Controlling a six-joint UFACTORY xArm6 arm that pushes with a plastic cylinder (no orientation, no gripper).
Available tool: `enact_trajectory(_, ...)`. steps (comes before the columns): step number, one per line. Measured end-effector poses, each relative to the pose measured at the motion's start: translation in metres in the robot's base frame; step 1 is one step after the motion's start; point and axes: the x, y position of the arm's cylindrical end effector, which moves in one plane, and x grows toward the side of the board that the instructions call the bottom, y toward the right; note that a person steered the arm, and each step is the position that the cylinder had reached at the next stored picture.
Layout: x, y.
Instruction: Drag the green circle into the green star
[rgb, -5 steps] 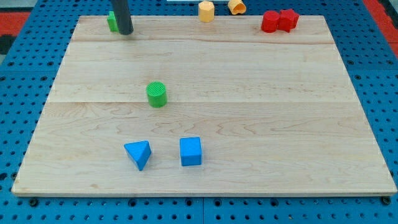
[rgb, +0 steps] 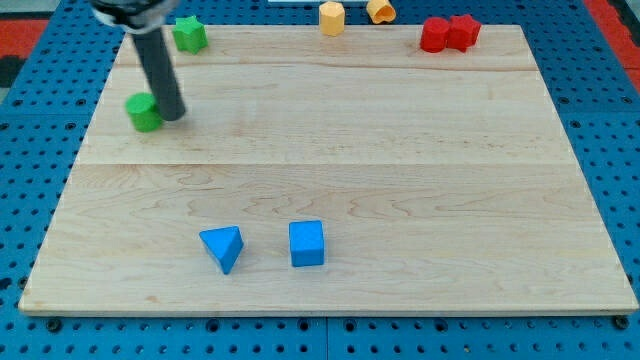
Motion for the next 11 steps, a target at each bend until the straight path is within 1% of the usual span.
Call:
enact_trajectory(1,0.043,0.003)
enact_trajectory(2,0.025,-0.046)
enact_trajectory(3,0.002,-0.031)
enact_trajectory(5,-0.056,-0.026)
enact_trajectory(6,-0.045,-0.052)
enact_trajectory(7,-0.047,-0.080)
enact_trajectory(8,-0.061,-0.046)
enact_trajectory(9,-0.089,-0.012)
enact_trajectory(10,-0.089,0.003)
enact_trajectory(11,-0.061,0.004)
